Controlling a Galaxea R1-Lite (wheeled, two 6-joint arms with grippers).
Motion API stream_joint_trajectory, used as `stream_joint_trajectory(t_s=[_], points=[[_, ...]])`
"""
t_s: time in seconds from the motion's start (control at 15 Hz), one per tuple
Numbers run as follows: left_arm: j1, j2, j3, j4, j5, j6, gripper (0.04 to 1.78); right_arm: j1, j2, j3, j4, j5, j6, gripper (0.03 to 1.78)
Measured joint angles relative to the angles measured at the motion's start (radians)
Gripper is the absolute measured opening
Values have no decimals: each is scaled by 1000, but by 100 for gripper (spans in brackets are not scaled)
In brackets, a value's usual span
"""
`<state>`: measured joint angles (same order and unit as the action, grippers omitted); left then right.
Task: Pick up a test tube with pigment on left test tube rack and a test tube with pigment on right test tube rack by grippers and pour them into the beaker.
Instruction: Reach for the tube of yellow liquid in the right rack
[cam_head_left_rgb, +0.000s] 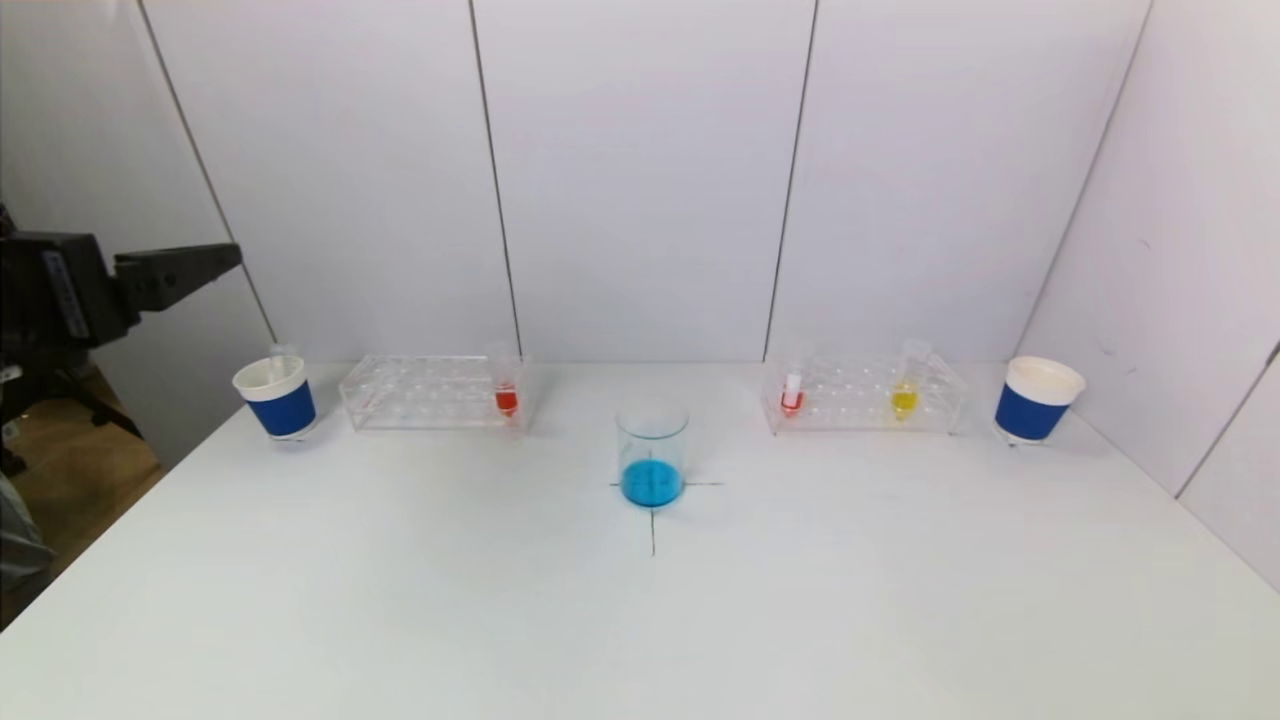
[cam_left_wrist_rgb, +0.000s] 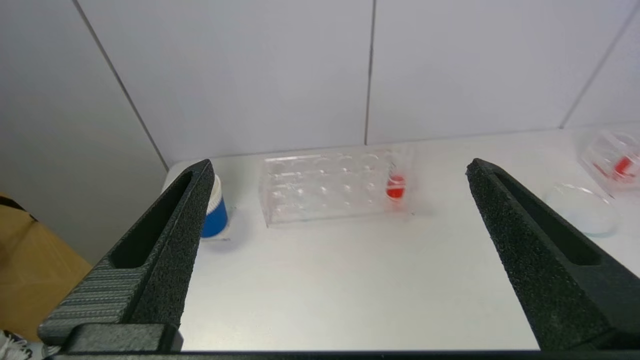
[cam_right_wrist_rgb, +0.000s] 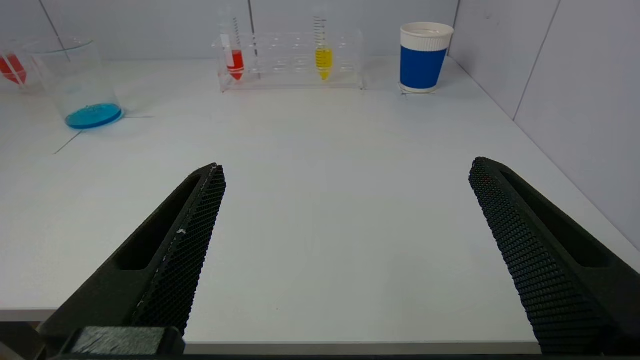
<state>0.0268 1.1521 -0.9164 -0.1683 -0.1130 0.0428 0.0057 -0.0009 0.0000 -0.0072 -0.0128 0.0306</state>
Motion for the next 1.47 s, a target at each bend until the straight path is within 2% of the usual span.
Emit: stream_joint_trajectory(t_s=[0.2, 0.67, 1.07, 1.47], points=[[-31, -211, 93, 139, 14, 4, 176, 0, 0, 0, 0, 0, 0, 177], [-40, -603, 353, 184, 170, 24, 176, 0, 0, 0, 0, 0, 0, 177], [-42, -871, 494, 308, 171, 45, 176, 0, 0, 0, 0, 0, 0, 177], [-36, -1079, 629, 418, 131, 61, 176, 0, 0, 0, 0, 0, 0, 177]])
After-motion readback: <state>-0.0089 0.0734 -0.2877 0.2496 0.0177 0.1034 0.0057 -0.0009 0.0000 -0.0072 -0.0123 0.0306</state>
